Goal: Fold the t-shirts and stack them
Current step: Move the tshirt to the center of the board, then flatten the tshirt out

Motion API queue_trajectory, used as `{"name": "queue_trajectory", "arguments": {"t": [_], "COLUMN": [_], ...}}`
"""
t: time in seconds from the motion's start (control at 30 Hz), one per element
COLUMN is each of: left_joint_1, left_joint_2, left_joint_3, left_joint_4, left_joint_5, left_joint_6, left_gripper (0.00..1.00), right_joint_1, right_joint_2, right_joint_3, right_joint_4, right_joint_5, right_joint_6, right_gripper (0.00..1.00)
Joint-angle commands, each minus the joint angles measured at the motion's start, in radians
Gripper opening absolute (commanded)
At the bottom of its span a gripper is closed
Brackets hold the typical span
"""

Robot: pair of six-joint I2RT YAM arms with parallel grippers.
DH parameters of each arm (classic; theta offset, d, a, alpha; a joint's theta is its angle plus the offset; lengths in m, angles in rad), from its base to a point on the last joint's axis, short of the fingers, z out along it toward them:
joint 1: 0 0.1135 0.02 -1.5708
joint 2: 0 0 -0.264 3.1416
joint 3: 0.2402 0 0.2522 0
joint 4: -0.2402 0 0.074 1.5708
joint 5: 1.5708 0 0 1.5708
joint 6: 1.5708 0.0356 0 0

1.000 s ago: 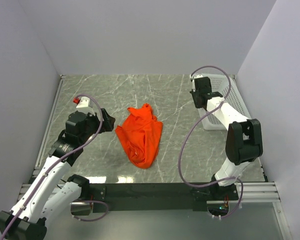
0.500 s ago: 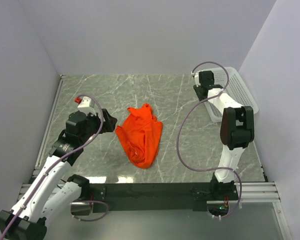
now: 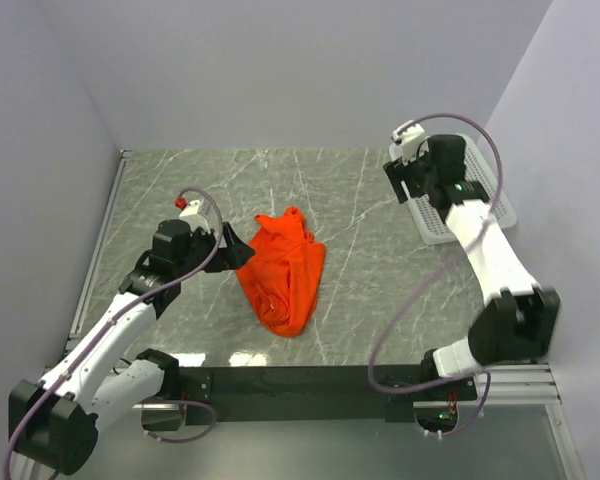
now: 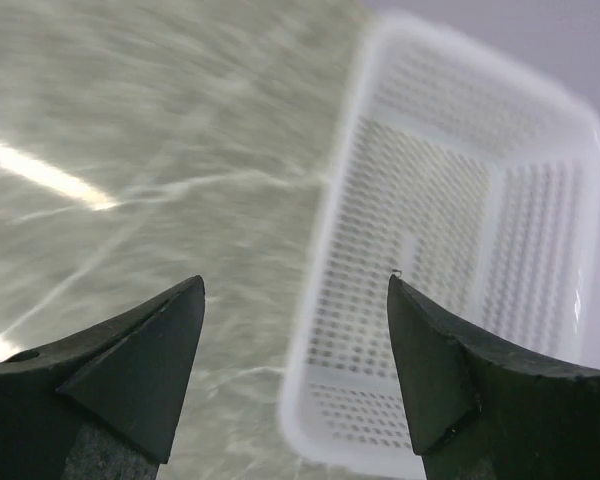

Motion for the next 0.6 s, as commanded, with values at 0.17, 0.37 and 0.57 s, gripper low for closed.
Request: {"name": "queue_trajectory", "arguments": {"t": [0.17,0.37,0.57], "left_joint_1": [-0.012,-0.015,-0.016], "left_joint_2": [0.2,0.361,0.538], "left_joint_3": [-0.071,-0.01,0.096], "left_joint_4": [0.174,0.214,0.188], "left_joint_5": [0.014,-0.064,-0.119], "left_joint_6": [-0.236,-0.245,-0.227], "left_gripper": [0.82,0.74,0.67], "right_joint_1": [0.082,0.085,0.087], "right_joint_2": [-0.305,-0.24,-0.212], "right_joint_3": [-0.394,-0.447,-0.438], "right_joint_4": [-0.074,-0.074,-0.054], "right_joint_5": [-0.881,-0.927,-0.912], "right_joint_6": [-0.133,-0.084,-0.033], "right_gripper": [0.79,0.76,0.73]}}
